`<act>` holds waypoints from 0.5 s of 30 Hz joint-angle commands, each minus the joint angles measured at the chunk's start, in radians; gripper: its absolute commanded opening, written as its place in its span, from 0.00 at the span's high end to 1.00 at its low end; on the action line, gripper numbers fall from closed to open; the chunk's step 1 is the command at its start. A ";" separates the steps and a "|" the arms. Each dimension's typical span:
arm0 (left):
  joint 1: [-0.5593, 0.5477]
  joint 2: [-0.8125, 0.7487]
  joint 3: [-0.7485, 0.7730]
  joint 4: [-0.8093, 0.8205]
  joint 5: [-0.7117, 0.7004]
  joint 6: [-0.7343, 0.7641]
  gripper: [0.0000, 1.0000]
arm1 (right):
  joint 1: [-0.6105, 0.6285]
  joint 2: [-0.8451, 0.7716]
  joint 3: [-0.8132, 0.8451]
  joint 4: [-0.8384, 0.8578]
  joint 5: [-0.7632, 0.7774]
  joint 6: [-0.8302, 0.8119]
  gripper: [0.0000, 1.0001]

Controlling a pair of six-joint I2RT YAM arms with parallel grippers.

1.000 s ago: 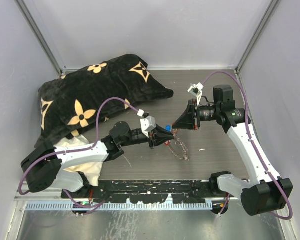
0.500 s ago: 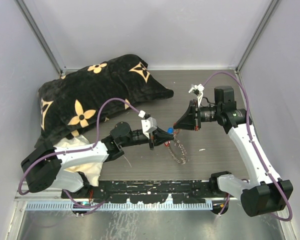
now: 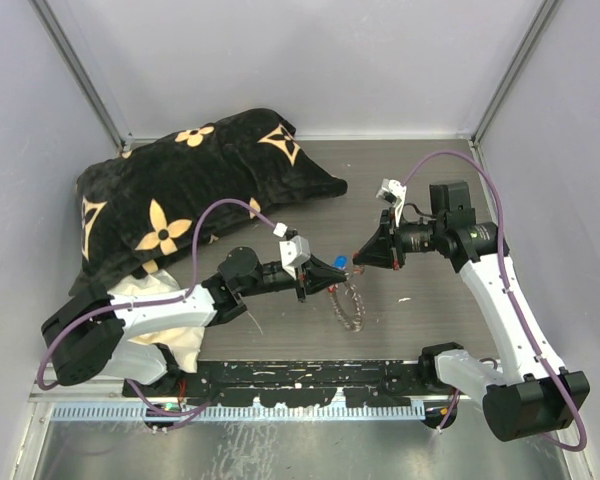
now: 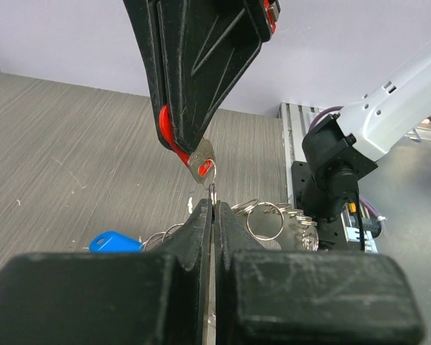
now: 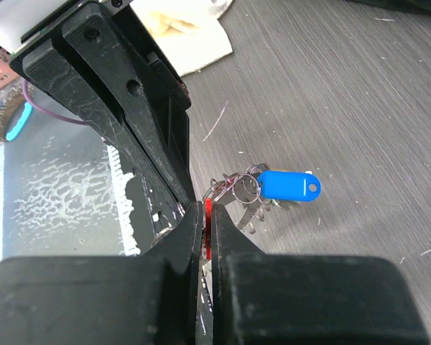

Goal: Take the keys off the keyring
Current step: Remove the key from the keyring.

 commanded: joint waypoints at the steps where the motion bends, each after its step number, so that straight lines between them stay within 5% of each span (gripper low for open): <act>1: 0.004 0.022 0.004 0.165 0.011 -0.041 1.00 | -0.007 -0.025 0.002 0.000 0.055 -0.066 0.99; 15: 0.009 0.127 -0.005 0.248 0.002 -0.069 0.98 | 0.005 -0.020 0.081 -0.054 0.030 -0.107 0.99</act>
